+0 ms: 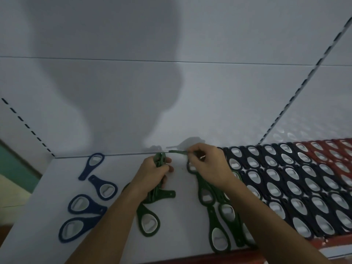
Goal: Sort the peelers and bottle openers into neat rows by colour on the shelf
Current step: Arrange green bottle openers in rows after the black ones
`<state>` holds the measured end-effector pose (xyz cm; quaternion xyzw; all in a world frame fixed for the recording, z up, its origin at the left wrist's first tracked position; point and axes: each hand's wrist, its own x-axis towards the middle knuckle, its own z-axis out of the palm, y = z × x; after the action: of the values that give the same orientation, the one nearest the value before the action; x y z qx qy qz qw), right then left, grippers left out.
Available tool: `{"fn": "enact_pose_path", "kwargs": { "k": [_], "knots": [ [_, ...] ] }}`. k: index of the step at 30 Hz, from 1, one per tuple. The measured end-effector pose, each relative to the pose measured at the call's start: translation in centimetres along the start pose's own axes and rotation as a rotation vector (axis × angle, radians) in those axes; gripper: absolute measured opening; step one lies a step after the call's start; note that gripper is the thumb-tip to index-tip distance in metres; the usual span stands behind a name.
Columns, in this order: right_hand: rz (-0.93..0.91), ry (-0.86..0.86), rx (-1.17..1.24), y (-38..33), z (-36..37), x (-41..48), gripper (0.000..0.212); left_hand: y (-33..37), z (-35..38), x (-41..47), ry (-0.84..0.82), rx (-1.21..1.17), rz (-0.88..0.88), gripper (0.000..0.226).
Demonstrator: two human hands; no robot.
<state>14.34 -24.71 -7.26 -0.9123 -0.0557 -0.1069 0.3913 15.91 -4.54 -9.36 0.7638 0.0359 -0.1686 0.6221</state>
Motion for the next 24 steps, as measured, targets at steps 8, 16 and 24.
{"fn": "enact_pose_path", "kwargs": {
  "k": [8,16,24],
  "knots": [
    [-0.097,-0.211,-0.150,0.9,0.1,3.2,0.023,-0.2,0.2,-0.2,0.082,-0.001,0.015,0.017],
    [-0.200,0.009,-0.175,0.9,3.0,2.0,0.030,0.0,0.2,-0.5,0.085,-0.001,0.010,0.017],
    [-0.205,-0.341,-0.506,0.8,3.1,1.0,0.041,-0.1,-0.7,-0.8,0.036,-0.291,-0.040,0.027]
  ]
}}
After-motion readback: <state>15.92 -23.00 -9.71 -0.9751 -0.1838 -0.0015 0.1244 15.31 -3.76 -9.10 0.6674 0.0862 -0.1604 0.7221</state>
